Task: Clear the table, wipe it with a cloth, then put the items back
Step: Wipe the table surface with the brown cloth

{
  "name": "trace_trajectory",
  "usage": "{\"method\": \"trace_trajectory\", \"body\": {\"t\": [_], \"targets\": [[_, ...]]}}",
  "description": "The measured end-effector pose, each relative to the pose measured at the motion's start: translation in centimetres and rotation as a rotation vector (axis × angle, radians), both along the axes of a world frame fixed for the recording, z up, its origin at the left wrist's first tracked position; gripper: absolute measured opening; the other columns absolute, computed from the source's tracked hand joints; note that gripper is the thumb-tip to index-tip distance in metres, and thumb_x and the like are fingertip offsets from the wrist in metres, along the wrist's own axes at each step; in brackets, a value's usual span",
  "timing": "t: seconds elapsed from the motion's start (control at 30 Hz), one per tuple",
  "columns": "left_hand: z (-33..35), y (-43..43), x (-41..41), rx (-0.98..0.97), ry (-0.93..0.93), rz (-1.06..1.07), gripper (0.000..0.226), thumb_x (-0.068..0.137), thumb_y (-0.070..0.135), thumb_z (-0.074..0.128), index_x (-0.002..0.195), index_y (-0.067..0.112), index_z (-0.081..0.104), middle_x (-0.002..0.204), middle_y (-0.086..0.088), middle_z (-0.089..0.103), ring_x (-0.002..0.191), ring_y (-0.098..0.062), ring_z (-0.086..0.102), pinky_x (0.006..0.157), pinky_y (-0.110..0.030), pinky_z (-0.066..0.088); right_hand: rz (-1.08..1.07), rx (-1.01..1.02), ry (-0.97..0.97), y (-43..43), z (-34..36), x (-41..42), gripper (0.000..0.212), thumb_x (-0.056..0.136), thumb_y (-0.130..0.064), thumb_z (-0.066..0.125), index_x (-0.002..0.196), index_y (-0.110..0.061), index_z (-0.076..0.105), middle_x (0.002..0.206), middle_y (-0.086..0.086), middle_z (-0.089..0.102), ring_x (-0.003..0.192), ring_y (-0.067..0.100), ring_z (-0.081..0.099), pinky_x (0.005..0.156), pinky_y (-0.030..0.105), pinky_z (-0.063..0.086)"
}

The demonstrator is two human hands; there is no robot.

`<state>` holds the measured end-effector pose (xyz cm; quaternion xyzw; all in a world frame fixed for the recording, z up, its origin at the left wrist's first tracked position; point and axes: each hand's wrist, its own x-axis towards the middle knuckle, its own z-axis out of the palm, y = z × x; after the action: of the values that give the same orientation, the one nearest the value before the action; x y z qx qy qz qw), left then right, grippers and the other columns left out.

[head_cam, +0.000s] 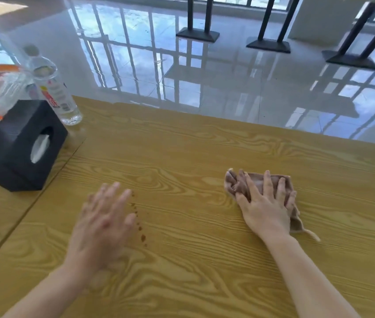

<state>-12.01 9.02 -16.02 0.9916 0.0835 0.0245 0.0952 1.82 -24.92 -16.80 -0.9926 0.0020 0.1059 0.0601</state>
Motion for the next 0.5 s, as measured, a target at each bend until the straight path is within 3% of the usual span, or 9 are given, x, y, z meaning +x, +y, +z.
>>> {"method": "trace_trajectory", "body": {"t": [0.1,0.2,0.3,0.37,0.5], "targets": [[-1.5,6.0,-1.4,0.020,0.089,0.106,0.078,0.092,0.069,0.012,0.157,0.028,0.023,0.167,-0.001,0.013,0.154,-0.017,0.000,0.125,-0.046,0.005,0.292,0.014,-0.063,4.0,-0.5,-6.5,0.061,0.091,-0.071,0.015,0.147,-0.063,-0.008,0.166,-0.003,-0.018,0.151,0.032,-0.020,0.119,0.058,-0.011],[-2.5,7.9,-1.8,-0.023,0.133,0.130,0.081,0.088,0.075,0.004,0.158,0.035,0.007,0.168,0.003,0.000,0.153,-0.013,-0.010,0.125,-0.043,-0.002,0.485,0.010,-0.124,4.2,-0.1,-11.6,0.062,0.092,-0.070,0.025,0.150,-0.060,0.006,0.168,-0.001,0.000,0.154,0.031,-0.006,0.119,0.056,0.002],[-2.8,7.6,-1.7,-0.009,0.125,0.120,0.080,0.089,0.073,0.007,0.158,0.034,0.005,0.168,0.001,-0.002,0.153,-0.016,-0.011,0.124,-0.042,-0.006,0.394,-0.036,-0.036,4.3,0.2,-7.7,0.061,0.087,-0.074,0.010,0.144,-0.066,-0.012,0.165,-0.006,-0.021,0.149,0.024,-0.029,0.120,0.054,-0.009],[-2.7,7.4,-1.7,0.008,0.115,0.128,0.080,0.089,0.072,0.009,0.159,0.032,0.006,0.168,-0.001,0.000,0.154,-0.018,-0.008,0.124,-0.043,-0.006,0.286,-0.008,0.010,7.6,0.6,-4.2,0.060,0.086,-0.076,0.007,0.142,-0.067,-0.014,0.163,-0.007,-0.028,0.146,0.026,-0.034,0.118,0.057,-0.016],[-2.6,7.2,-1.7,0.026,0.126,0.142,0.081,0.087,0.072,0.008,0.159,0.034,0.004,0.168,0.000,-0.001,0.154,-0.018,-0.009,0.124,-0.047,-0.006,0.538,0.040,0.001,15.5,-0.3,-4.4,0.057,0.094,-0.072,0.016,0.144,-0.066,-0.010,0.164,-0.005,-0.024,0.146,0.029,-0.034,0.115,0.059,-0.020]]}}
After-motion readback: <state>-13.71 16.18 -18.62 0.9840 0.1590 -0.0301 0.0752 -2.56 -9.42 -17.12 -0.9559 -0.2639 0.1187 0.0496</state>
